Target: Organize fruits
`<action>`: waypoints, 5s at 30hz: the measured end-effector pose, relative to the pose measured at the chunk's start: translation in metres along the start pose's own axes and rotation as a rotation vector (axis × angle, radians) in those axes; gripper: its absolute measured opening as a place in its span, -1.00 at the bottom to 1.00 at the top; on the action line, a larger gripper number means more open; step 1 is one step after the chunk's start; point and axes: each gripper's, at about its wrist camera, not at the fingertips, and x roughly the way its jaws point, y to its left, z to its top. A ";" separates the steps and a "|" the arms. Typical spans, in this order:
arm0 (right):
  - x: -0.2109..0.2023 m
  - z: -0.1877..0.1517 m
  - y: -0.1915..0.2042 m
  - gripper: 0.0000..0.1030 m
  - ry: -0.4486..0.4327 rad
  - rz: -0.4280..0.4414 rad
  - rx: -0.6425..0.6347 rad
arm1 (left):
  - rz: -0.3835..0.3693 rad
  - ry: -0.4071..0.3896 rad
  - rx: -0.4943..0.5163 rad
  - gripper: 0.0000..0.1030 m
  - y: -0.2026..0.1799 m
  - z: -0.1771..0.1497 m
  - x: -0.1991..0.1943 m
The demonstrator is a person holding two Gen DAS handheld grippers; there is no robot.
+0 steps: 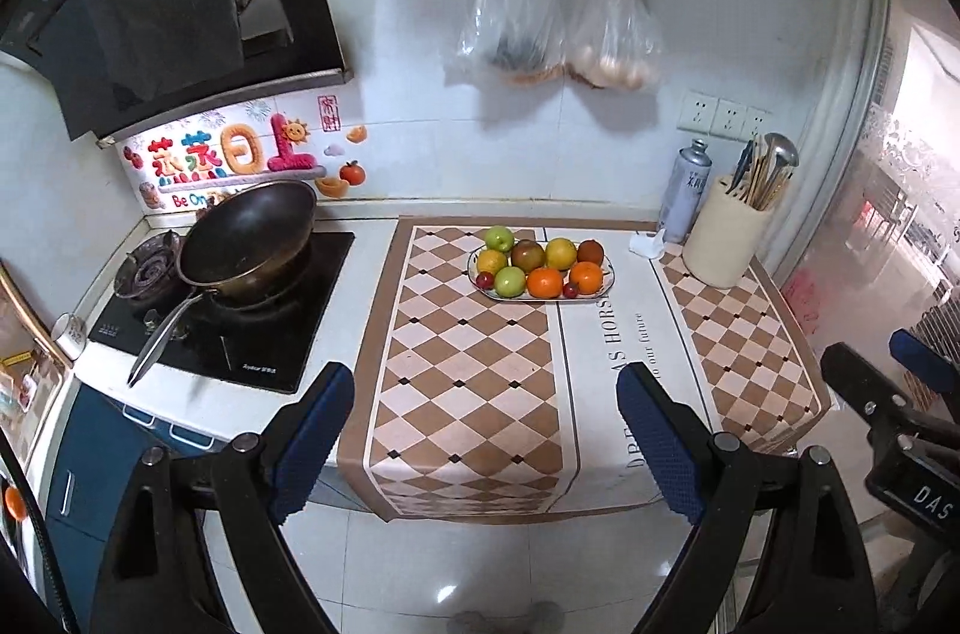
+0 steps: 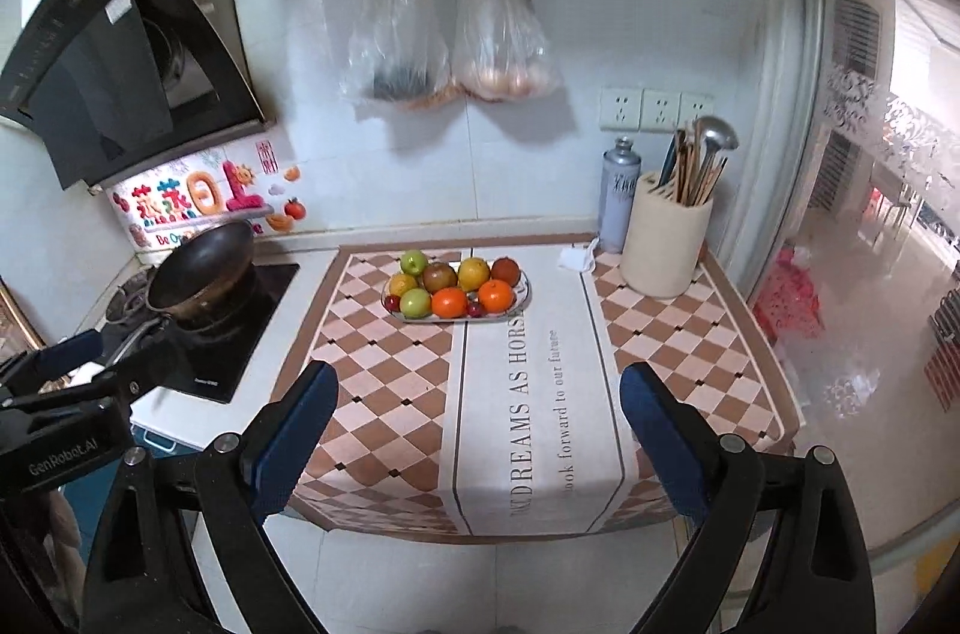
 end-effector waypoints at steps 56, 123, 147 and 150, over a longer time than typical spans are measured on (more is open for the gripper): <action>0.142 0.050 0.003 0.89 0.127 0.010 -0.010 | 0.117 0.111 -0.024 0.95 0.000 0.033 0.109; 0.141 0.045 0.002 0.90 0.124 0.018 -0.014 | 0.110 0.057 -0.026 1.00 -0.008 0.039 0.094; 0.126 0.045 -0.005 0.90 0.116 0.018 -0.011 | 0.104 0.050 -0.020 1.00 -0.012 0.037 0.086; 0.127 0.045 -0.004 0.90 0.116 0.017 -0.012 | 0.120 0.029 -0.015 1.00 -0.014 0.036 0.083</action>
